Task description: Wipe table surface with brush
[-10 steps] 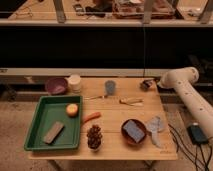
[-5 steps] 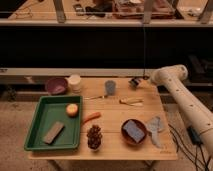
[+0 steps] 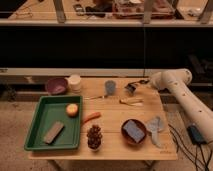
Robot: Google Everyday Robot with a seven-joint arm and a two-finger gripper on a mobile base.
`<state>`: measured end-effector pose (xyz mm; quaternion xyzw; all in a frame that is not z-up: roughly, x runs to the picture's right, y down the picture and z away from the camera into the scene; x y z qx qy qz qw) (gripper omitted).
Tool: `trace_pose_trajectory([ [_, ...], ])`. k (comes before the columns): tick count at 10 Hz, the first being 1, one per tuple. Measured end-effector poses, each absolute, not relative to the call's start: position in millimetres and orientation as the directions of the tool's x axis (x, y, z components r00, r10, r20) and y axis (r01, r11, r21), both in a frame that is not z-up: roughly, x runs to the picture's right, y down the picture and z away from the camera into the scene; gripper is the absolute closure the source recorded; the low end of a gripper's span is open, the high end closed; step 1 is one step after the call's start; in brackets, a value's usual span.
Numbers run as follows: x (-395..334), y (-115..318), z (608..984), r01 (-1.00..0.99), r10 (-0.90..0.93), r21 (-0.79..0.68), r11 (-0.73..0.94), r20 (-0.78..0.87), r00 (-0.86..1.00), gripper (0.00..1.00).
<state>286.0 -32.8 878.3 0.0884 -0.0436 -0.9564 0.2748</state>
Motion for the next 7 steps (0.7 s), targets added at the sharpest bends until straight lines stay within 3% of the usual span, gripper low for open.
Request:
trace_pose_trajectory([
  [7, 355.1, -19.8, 874.3, 0.567, -0.571, 0.091, -0.819, -0.029, -0.82, 1.0],
])
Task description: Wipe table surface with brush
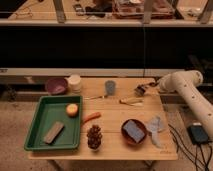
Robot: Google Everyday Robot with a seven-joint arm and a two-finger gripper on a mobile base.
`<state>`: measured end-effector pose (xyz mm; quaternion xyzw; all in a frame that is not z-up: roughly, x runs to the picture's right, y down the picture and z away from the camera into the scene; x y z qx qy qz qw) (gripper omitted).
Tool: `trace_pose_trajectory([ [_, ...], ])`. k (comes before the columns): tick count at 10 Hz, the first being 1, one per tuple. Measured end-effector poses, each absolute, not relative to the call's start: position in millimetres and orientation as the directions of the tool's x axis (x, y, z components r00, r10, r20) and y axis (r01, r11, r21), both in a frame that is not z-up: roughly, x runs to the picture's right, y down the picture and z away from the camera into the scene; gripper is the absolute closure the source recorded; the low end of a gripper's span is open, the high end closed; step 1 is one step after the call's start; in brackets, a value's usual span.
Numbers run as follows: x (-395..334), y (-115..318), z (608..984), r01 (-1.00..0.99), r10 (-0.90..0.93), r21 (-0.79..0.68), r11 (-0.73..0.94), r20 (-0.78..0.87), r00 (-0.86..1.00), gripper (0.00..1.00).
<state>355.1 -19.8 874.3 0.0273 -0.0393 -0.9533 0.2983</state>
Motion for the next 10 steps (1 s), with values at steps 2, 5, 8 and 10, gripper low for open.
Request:
trace_pose_trajectory([
  [2, 374.8, -19.9, 880.9, 0.596, -0.596, 0.067, -0.8, 0.016, -0.802, 1.0],
  [5, 381.1, -30.3, 906.4, 0.641, -0.639, 0.036, -0.766, 0.056, -0.767, 1.0],
  [8, 349.2, -49.2, 934.1, 0.634, -0.632, 0.041, -0.773, 0.048, -0.774, 1.0],
  [10, 315.5, -57.1, 935.4, 0.607, -0.608, 0.054, -0.793, 0.008, -0.794, 1.0],
])
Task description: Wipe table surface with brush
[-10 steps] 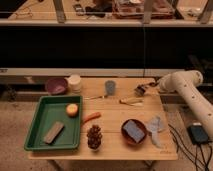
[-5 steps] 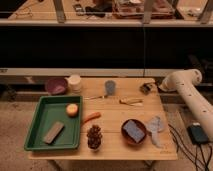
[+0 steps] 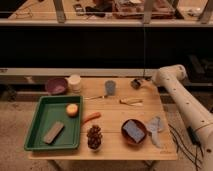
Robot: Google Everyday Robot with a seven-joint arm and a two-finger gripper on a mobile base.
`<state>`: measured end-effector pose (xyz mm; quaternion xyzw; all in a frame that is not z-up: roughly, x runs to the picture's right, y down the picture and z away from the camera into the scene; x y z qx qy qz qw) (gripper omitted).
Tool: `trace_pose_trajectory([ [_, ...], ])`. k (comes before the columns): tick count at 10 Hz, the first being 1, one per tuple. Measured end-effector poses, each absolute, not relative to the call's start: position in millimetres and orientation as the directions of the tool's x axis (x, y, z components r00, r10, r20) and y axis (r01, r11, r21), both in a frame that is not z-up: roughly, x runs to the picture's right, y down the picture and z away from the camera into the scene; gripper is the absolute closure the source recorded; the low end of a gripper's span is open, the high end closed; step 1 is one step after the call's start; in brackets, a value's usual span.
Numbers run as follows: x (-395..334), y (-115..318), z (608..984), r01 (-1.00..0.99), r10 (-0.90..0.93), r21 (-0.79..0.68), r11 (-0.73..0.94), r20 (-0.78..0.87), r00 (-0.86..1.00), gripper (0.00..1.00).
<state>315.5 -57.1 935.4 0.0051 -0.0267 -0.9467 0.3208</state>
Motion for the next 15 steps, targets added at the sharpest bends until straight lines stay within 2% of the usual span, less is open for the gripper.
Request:
trace_pose_trajectory([
  [4, 292.7, -46.6, 905.9, 0.541, -0.548, 0.094, -0.836, -0.082, -0.832, 1.0],
  [7, 318.3, -22.0, 884.4, 0.515, -0.523, 0.108, -0.851, -0.069, -0.85, 1.0],
  [11, 378.0, -21.4, 891.6, 0.541, -0.54, 0.067, -0.838, 0.03, -0.841, 1.0],
  [15, 401.1, -42.8, 928.7, 0.593, -0.588, 0.041, -0.804, 0.091, -0.804, 1.0],
])
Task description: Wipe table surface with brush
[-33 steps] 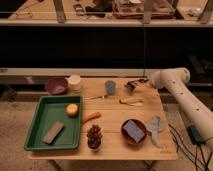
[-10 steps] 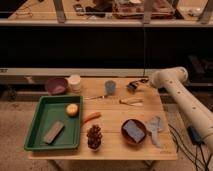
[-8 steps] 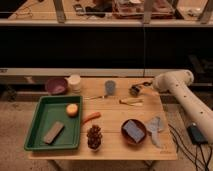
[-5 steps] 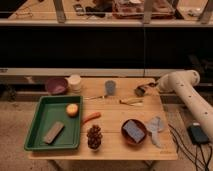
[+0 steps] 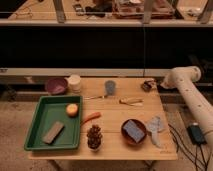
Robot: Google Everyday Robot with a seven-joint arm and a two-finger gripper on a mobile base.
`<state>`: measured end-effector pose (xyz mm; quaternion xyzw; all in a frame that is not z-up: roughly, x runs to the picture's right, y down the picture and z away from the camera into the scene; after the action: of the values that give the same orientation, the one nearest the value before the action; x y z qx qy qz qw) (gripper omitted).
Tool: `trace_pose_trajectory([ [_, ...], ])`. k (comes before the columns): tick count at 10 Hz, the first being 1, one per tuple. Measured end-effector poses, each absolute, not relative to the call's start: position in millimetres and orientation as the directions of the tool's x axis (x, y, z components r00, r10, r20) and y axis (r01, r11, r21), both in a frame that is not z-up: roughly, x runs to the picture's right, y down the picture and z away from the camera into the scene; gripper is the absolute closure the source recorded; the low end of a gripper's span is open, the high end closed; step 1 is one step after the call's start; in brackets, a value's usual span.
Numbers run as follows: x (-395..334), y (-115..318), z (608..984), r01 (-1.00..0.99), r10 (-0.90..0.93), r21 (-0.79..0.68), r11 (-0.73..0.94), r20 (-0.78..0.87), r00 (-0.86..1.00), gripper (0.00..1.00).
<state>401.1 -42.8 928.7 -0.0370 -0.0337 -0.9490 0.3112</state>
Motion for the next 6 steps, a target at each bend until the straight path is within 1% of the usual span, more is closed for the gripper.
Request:
trace_pose_trajectory([
  [3, 367.6, -55.7, 946.7, 0.589, -0.586, 0.056, -0.806, 0.07, -0.807, 1.0],
  [6, 309.8, -62.3, 941.3, 0.538, -0.541, 0.094, -0.837, -0.004, -0.841, 1.0],
])
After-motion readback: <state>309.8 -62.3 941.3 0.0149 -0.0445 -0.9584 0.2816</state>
